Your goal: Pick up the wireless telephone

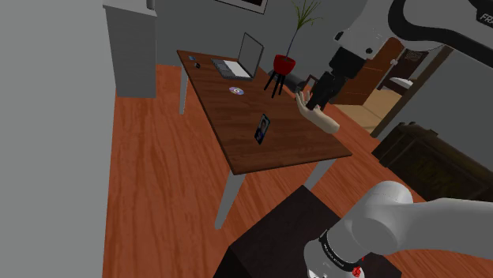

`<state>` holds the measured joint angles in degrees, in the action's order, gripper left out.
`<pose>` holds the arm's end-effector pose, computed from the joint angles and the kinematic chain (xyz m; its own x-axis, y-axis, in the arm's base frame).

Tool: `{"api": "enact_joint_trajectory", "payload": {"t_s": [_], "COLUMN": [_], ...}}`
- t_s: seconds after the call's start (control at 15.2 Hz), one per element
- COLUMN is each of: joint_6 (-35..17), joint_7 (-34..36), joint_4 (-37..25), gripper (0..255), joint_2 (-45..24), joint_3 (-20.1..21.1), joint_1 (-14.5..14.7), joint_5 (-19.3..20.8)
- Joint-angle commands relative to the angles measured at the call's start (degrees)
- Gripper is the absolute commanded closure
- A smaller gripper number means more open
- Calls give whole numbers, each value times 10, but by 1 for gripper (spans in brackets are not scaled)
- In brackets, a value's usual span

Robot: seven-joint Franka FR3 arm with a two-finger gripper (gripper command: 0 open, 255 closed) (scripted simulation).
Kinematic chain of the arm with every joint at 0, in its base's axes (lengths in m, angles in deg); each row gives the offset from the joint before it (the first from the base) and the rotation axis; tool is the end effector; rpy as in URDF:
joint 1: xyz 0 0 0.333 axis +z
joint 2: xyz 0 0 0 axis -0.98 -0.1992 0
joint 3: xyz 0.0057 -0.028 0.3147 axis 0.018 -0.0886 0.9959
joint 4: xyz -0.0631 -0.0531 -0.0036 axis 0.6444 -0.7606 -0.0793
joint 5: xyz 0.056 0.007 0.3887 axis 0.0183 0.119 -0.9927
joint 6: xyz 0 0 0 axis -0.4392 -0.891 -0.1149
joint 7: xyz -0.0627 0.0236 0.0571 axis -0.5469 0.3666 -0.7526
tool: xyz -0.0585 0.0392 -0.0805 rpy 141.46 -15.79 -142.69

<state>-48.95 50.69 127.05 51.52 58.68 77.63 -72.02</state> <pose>0.2959 -0.0129 0.6371 0.9957 0.0388 0.0838 0.0493 -0.9906 -0.1275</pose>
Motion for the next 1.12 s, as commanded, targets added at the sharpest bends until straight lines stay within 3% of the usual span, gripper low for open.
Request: {"api": "enact_joint_trajectory", "payload": {"t_s": [0.0, 0.53, 1.06], "joint_6": [0, -89, -184], "joint_7": [0, -208, -406], "joint_4": [0, 15, -26], "gripper": [0, 0, 0], "joint_2": [0, -101, -251], "joint_3": [0, -83, -153], "joint_1": [0, 30, 62], "joint_5": [0, 71, 108]}}
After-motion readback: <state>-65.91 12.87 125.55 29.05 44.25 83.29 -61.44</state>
